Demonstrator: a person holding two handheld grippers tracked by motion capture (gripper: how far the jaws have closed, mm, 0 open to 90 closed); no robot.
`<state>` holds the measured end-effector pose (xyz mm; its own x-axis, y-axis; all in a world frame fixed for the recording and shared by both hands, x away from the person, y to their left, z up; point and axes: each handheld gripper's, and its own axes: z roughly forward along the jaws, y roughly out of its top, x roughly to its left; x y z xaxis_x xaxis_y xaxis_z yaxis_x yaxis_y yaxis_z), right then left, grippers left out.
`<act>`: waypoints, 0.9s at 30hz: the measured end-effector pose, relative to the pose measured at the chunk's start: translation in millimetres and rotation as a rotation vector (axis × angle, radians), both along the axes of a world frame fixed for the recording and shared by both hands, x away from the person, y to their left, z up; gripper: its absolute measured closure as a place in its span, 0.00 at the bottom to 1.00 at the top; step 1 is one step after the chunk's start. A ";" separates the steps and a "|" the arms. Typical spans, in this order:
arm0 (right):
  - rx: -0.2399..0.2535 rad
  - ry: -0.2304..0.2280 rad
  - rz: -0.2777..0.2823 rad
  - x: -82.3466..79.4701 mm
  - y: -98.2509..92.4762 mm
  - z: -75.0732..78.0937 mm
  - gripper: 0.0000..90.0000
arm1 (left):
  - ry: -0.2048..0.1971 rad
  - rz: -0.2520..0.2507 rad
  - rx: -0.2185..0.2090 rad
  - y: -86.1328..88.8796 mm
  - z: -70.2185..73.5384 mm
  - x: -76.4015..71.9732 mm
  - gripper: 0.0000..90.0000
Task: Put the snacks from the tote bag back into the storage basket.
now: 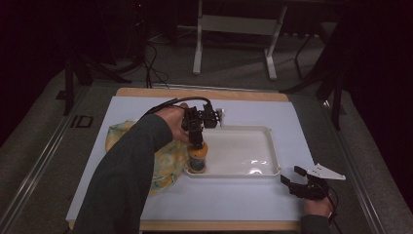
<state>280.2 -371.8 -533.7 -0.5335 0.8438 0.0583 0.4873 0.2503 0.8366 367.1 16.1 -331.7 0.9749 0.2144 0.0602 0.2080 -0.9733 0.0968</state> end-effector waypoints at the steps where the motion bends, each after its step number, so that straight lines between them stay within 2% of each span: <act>1: 0.000 0.000 0.000 0.0 0.0 0.0 0.27 | 0.001 0.000 0.004 -0.1 -0.7 -0.1 0.66; 8: 0.000 0.000 0.000 -0.1 0.1 0.0 0.27 | -0.001 0.001 0.026 -4.1 -6.0 -1.7 0.66; 13: 0.000 0.000 0.001 -0.2 0.0 0.1 0.27 | -0.002 -0.003 0.053 -8.0 -17.0 -2.4 0.66; 15: 0.001 -0.001 0.001 -0.2 -0.1 0.0 0.27 | -0.004 -0.010 0.038 -8.5 -17.8 -3.1 0.66; 24: 0.000 -0.002 0.000 -0.4 0.1 0.1 0.27 | -0.013 -0.039 0.034 -10.1 -19.1 -5.3 0.64; 27: 0.000 -0.001 0.001 -0.3 0.0 0.1 0.27 | -0.008 -0.044 0.017 -9.9 -17.6 -6.1 0.61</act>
